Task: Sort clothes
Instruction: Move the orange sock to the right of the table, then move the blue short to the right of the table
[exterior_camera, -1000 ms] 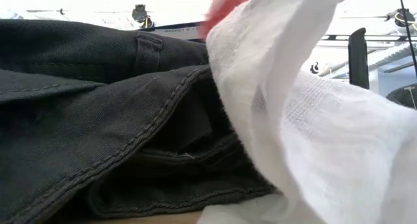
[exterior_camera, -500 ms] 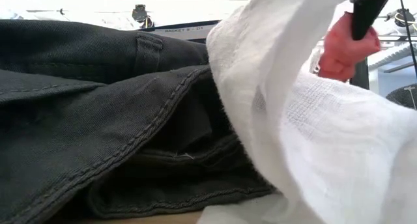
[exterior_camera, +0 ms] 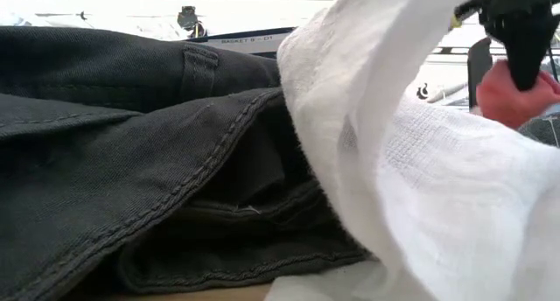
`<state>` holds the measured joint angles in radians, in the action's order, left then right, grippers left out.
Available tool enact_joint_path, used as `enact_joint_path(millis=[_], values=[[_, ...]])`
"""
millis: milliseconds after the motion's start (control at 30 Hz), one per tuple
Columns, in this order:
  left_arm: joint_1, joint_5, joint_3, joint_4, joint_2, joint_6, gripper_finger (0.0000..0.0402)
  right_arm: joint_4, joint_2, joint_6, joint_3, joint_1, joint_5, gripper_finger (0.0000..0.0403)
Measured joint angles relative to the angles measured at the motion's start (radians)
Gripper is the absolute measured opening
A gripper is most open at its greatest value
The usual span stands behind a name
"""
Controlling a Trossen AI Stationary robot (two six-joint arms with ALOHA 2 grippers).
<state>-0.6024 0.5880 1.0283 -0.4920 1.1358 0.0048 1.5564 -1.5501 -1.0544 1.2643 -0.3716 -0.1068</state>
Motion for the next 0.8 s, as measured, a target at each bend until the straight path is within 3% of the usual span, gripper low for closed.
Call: enact_joint_path(millis=[233, 600, 800], values=[[0.000, -0.008, 0.000, -0.026, 0.000, -0.024, 0.0139, -0.125, 0.000, 0.065, -0.074, 0.026, 0.034, 0.0007], [0.000, -0.039, 0.000, -0.034, 0.000, -0.026, 0.0139, -0.139, 0.000, 0.045, -0.076, 0.027, 0.113, 0.0102], [0.000, -0.029, 0.000, -0.054, 0.000, -0.025, 0.0139, -0.123, 0.000, 0.069, -0.032, 0.027, 0.102, 0.0137]])
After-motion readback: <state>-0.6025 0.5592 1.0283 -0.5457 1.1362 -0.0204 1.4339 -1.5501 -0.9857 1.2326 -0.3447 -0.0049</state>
